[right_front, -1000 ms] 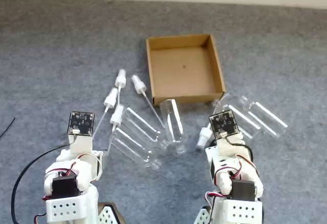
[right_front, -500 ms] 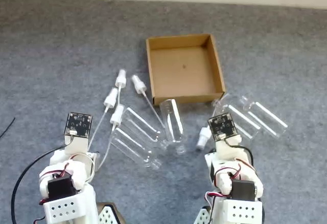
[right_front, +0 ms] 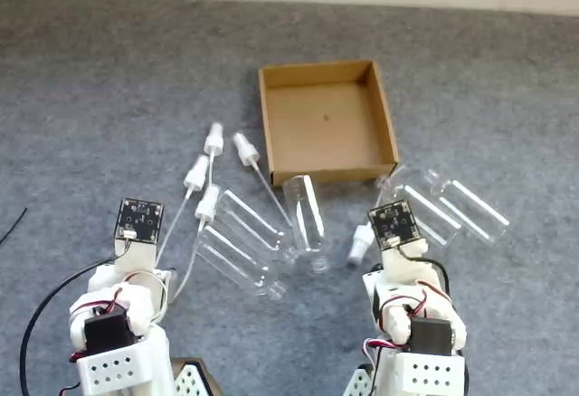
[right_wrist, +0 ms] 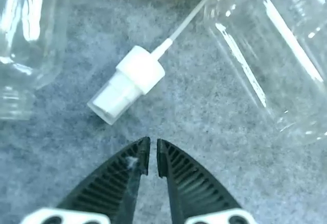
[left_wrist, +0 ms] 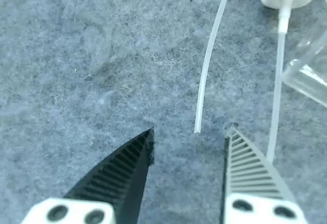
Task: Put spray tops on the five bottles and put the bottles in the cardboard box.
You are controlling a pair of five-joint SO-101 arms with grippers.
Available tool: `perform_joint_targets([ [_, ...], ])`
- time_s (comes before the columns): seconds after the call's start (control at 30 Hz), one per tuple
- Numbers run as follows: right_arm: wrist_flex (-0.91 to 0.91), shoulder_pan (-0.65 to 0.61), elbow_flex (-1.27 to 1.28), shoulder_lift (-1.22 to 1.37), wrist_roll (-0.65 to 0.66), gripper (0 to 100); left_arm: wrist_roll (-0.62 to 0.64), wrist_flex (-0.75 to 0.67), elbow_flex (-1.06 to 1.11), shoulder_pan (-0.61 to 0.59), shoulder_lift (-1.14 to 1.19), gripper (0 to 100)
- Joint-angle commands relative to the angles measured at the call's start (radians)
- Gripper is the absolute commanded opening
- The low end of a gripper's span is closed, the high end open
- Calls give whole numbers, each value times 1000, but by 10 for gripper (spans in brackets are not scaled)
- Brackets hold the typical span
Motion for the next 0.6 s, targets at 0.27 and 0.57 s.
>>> perform_joint_targets([
  [0.27,8,262,-302,44,213,132,-8,-25,19,-16,-2,200],
  [0.57,2,311,-789,751,253,139,-8,-25,19,-16,-2,200],
])
